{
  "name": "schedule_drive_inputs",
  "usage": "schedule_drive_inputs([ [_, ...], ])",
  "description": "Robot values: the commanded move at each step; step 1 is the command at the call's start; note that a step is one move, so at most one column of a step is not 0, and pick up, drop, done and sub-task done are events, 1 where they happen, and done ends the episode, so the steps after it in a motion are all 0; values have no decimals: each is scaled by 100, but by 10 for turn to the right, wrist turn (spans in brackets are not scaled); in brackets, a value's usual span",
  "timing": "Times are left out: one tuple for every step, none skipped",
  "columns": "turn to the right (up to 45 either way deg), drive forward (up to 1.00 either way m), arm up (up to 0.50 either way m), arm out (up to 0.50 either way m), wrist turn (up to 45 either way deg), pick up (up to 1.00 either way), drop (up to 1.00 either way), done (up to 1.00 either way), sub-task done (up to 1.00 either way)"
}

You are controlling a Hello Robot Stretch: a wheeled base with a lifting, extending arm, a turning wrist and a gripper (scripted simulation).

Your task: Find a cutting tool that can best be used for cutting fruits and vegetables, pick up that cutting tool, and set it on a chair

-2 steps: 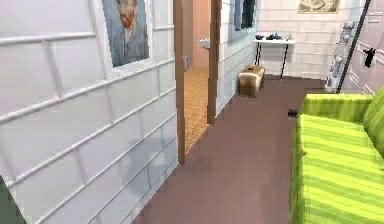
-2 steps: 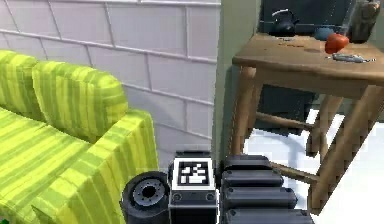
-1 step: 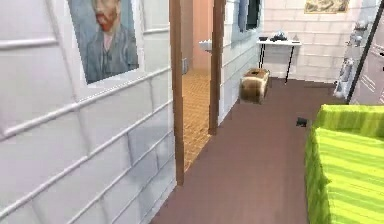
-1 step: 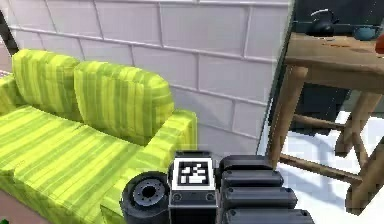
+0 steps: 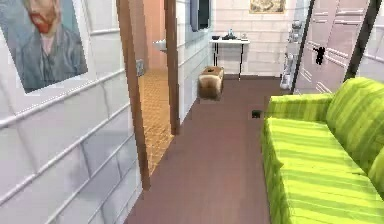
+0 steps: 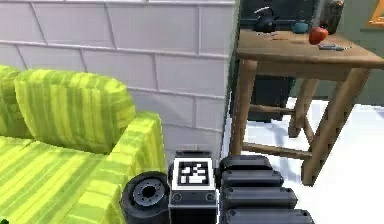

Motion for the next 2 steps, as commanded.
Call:
schedule_drive_inputs([
  [0, 100, 0, 0, 0, 0, 0, 0, 0],
  [60, 0, 0, 0, 0, 0, 0, 0, 0],
])
